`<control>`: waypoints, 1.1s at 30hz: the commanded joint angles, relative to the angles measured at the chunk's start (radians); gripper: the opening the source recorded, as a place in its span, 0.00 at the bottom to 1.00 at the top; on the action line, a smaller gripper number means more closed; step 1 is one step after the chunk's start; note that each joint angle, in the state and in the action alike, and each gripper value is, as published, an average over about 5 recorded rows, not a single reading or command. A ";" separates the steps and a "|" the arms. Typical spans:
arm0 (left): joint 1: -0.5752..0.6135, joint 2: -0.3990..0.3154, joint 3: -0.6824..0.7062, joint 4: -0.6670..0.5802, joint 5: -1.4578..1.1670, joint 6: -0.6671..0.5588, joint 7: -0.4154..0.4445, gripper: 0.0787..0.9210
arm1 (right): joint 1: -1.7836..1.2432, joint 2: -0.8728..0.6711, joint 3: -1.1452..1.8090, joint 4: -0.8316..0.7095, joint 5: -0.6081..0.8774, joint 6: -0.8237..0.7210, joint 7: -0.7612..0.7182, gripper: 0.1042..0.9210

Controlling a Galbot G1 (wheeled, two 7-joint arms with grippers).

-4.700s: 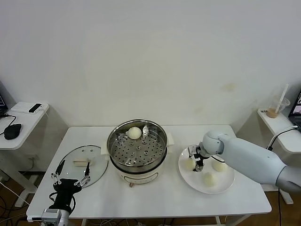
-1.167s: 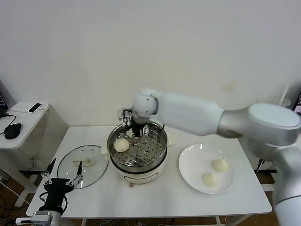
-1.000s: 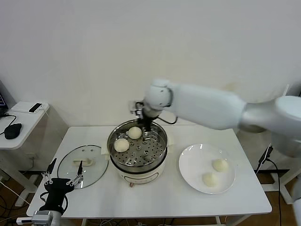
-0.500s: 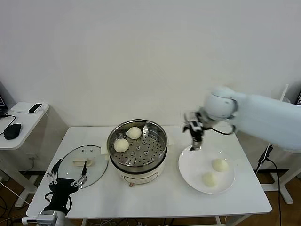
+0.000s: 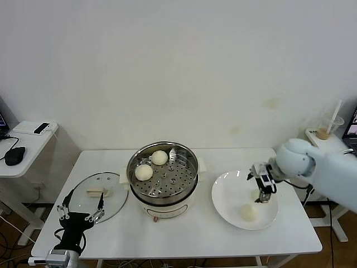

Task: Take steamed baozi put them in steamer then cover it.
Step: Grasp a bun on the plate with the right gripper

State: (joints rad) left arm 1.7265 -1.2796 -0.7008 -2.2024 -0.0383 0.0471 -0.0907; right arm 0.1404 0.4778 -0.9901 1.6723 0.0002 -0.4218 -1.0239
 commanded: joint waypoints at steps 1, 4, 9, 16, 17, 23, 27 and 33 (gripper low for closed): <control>0.002 -0.003 -0.002 0.006 0.003 0.000 0.000 0.88 | -0.250 -0.026 0.146 -0.024 -0.085 0.023 -0.003 0.88; 0.003 -0.003 -0.005 0.007 0.003 -0.001 0.000 0.88 | -0.278 -0.007 0.163 -0.051 -0.088 0.025 -0.003 0.88; 0.003 0.000 -0.009 0.005 0.002 -0.001 0.001 0.88 | -0.320 0.042 0.192 -0.109 -0.097 0.034 0.006 0.88; 0.001 -0.001 -0.012 0.011 0.001 -0.001 0.002 0.88 | -0.321 0.105 0.198 -0.174 -0.103 0.045 0.018 0.88; 0.000 -0.002 -0.012 0.012 0.001 -0.001 0.002 0.88 | -0.320 0.111 0.198 -0.180 -0.104 0.045 0.019 0.88; -0.004 -0.002 -0.011 0.021 0.001 -0.002 0.002 0.88 | -0.323 0.140 0.194 -0.204 -0.110 0.042 0.023 0.88; -0.010 -0.001 -0.007 0.024 0.002 -0.001 0.002 0.88 | -0.324 0.153 0.192 -0.211 -0.114 0.035 0.021 0.88; -0.013 -0.002 -0.005 0.022 0.000 0.000 0.001 0.88 | -0.312 0.161 0.193 -0.215 -0.115 0.029 0.024 0.82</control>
State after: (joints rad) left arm 1.7134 -1.2814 -0.7077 -2.1790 -0.0376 0.0461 -0.0893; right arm -0.1591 0.6145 -0.8058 1.4806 -0.1084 -0.3904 -1.0016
